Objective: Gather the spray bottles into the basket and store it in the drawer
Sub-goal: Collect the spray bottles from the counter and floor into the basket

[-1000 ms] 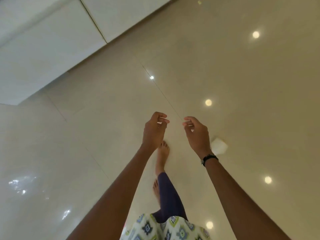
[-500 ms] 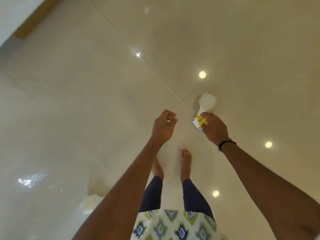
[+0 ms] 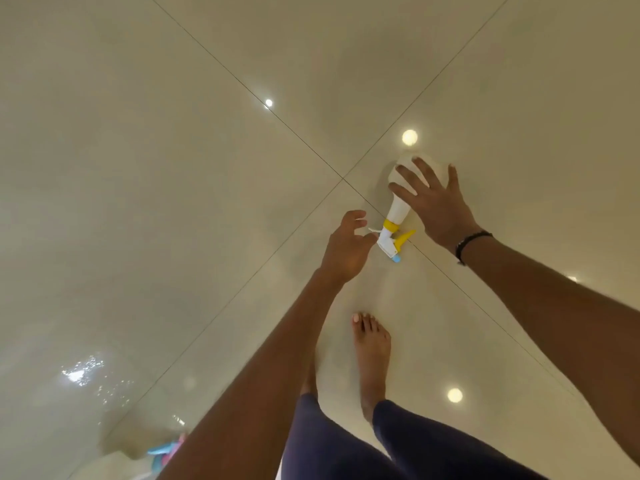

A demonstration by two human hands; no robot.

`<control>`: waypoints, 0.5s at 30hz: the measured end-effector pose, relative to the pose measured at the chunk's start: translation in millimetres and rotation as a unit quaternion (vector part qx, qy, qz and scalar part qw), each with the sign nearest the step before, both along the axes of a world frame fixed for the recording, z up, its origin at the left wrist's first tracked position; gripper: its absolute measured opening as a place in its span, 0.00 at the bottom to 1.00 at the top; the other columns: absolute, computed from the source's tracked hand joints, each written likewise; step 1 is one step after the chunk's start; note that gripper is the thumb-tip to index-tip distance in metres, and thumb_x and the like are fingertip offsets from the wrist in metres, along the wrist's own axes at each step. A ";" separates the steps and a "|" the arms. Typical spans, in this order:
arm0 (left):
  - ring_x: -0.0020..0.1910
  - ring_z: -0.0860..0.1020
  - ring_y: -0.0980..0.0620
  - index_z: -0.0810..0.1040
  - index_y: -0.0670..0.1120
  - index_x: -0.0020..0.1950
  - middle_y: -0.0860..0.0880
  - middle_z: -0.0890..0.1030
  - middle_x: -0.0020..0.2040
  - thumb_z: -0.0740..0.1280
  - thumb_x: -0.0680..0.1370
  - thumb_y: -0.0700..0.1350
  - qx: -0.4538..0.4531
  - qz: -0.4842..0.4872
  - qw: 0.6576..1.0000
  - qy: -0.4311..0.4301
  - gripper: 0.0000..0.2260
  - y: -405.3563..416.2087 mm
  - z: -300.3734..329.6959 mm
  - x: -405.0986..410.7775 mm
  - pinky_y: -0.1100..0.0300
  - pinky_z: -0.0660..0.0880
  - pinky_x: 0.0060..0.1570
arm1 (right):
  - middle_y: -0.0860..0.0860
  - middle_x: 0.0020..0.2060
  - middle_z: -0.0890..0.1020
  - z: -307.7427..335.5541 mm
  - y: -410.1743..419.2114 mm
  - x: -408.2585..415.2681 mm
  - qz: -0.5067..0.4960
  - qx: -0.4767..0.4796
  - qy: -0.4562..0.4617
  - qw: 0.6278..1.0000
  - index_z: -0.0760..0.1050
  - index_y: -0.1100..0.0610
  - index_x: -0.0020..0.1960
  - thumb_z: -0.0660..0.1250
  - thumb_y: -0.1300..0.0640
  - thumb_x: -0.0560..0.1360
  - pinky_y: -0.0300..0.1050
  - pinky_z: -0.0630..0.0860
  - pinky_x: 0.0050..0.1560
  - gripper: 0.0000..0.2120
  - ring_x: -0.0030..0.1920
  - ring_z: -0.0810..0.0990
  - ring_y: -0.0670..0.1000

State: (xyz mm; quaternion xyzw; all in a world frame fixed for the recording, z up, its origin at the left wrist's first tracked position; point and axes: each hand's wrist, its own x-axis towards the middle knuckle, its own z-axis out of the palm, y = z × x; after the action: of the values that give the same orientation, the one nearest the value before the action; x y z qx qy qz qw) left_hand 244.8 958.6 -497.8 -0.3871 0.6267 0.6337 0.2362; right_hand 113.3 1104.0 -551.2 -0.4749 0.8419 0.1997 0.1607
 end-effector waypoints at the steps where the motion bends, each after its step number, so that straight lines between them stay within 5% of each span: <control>1: 0.54 0.76 0.51 0.66 0.46 0.71 0.47 0.72 0.69 0.64 0.80 0.42 0.004 0.005 1.000 0.002 0.19 3.1 -12.3 -3.9 0.55 0.73 0.59 | 0.55 0.75 0.59 -11.8 -0.8 -5.7 0.023 0.013 0.015 1.000 0.61 0.52 0.73 0.63 0.73 0.63 0.75 0.61 0.62 0.41 0.76 0.54 0.61; 6: 0.60 0.74 0.51 0.66 0.45 0.71 0.47 0.72 0.69 0.63 0.80 0.42 0.000 0.008 1.000 0.007 0.19 7.6 -50.5 -14.9 0.59 0.69 0.59 | 0.54 0.70 0.67 -42.4 -11.6 -28.6 0.101 -0.008 0.063 0.993 0.67 0.52 0.64 0.52 0.70 0.65 0.76 0.64 0.58 0.30 0.74 0.59 0.61; 11: 0.71 0.66 0.50 0.68 0.45 0.71 0.48 0.71 0.71 0.63 0.81 0.44 -0.060 0.014 0.998 0.015 0.18 -8.2 -50.6 -7.3 0.55 0.65 0.69 | 0.53 0.64 0.72 -35.7 -27.3 -29.2 0.059 -0.091 0.045 0.993 0.70 0.50 0.59 0.68 0.68 0.61 0.67 0.69 0.52 0.29 0.69 0.66 0.61; 15: 0.61 0.72 0.53 0.71 0.45 0.67 0.49 0.75 0.64 0.60 0.82 0.45 -0.014 0.211 0.977 -0.013 0.14 -40.5 0.2 5.9 0.57 0.71 0.63 | 0.51 0.63 0.73 15.0 -47.8 -12.2 -0.037 -0.161 -0.040 0.985 0.71 0.47 0.59 0.73 0.62 0.58 0.64 0.68 0.51 0.31 0.69 0.65 0.60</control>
State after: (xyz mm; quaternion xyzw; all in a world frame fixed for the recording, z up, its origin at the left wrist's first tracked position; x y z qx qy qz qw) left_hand 250.7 918.1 -497.6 -0.5217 0.5369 0.6554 0.0999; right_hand 101.1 1056.1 -536.2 -0.4708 0.8729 0.0359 0.1228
